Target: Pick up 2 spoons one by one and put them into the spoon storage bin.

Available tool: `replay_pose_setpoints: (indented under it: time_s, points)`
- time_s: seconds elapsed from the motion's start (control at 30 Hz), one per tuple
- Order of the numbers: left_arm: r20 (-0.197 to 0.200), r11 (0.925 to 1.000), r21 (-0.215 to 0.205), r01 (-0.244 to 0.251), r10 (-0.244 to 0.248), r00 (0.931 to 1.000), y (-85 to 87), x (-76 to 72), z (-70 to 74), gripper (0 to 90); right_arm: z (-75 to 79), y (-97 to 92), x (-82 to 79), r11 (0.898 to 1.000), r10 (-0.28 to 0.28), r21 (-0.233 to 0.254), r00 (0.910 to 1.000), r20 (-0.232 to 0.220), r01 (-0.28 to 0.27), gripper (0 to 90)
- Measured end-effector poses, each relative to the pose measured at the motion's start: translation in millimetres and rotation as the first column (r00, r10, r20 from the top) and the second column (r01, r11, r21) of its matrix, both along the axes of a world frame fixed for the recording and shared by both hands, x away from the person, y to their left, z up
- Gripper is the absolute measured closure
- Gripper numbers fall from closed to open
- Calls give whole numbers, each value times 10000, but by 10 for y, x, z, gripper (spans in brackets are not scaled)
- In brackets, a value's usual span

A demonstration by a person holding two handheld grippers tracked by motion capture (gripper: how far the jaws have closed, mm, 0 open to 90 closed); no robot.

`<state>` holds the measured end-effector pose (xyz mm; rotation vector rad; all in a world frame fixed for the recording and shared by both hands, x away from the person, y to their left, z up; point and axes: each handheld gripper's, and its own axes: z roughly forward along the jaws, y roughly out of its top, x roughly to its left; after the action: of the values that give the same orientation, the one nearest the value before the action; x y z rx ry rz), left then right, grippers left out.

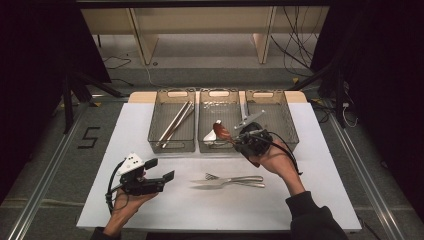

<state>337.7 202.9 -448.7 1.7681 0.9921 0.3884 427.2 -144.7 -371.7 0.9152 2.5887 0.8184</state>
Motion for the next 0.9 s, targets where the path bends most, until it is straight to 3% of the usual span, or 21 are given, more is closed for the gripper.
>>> replay_pose_setpoints:
  time_s: [0.5,0.9]
  points:
    - [75,10000,-48,-78,79,9999,10,3,-1,185,126,227,447,9985,-533,-114,9983,245,536,821]
    - [98,9999,-93,-71,72,9999,10,3,-2,184,71,393,765,9963,-806,-278,9965,213,812,820]
